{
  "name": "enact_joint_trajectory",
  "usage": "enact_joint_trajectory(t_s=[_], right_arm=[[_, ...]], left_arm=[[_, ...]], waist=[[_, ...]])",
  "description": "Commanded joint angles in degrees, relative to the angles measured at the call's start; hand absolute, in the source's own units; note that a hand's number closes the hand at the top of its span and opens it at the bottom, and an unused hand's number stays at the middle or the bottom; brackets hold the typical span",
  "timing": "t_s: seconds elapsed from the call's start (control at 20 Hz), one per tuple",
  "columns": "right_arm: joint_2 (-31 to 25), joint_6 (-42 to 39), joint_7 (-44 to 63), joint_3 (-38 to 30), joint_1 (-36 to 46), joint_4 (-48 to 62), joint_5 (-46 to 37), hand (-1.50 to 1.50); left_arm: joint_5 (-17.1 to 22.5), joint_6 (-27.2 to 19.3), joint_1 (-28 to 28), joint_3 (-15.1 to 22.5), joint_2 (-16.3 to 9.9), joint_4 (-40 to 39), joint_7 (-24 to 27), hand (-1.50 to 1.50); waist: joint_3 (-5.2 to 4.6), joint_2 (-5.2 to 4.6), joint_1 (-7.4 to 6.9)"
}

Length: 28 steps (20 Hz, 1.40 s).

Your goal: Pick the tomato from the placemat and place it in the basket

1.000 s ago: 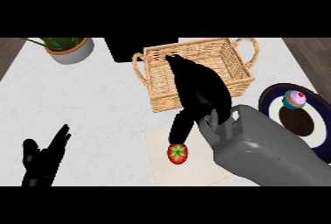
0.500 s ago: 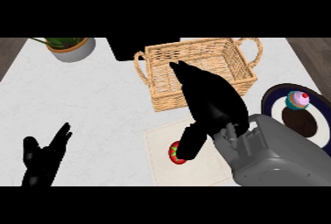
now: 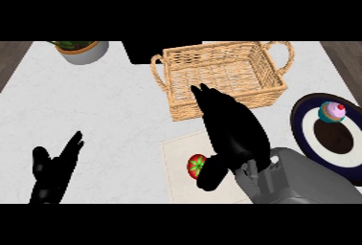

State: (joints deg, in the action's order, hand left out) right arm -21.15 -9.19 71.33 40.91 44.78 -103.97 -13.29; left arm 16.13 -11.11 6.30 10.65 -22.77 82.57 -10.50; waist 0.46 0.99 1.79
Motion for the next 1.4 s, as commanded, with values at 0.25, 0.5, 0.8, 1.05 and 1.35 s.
enact_joint_trajectory(t_s=[0.25,0.5,0.8,1.05,1.35], right_arm=[[2.52,2.45,10.20,6.79,-9.43,0.96,-8.29,-1.50],[4.25,2.82,9.41,6.82,-12.77,2.32,-11.87,-1.50],[6.11,1.73,7.22,6.31,-15.94,1.87,-16.60,-1.50],[9.95,2.14,4.20,5.03,-16.39,7.73,-19.46,-1.50],[12.53,2.80,-1.74,1.55,-16.03,13.93,-23.16,-1.50]], left_arm=[[-0.28,1.86,2.04,0.87,0.87,-3.58,-0.47,0.00],[0.14,1.29,0.46,0.06,0.94,-1.25,-3.50,0.00],[-0.37,3.06,1.64,-0.36,-0.05,-0.63,-3.55,0.00],[-1.28,2.95,0.52,-0.17,1.87,-2.74,-2.30,0.00],[-3.85,1.87,1.56,1.03,2.81,-1.66,-2.56,0.00]], waist=[[-0.52,-0.70,-0.92],[-0.49,-0.76,-1.19],[-0.48,-0.76,-1.54],[-0.50,-0.96,-1.89],[-0.47,-1.07,-2.25]])
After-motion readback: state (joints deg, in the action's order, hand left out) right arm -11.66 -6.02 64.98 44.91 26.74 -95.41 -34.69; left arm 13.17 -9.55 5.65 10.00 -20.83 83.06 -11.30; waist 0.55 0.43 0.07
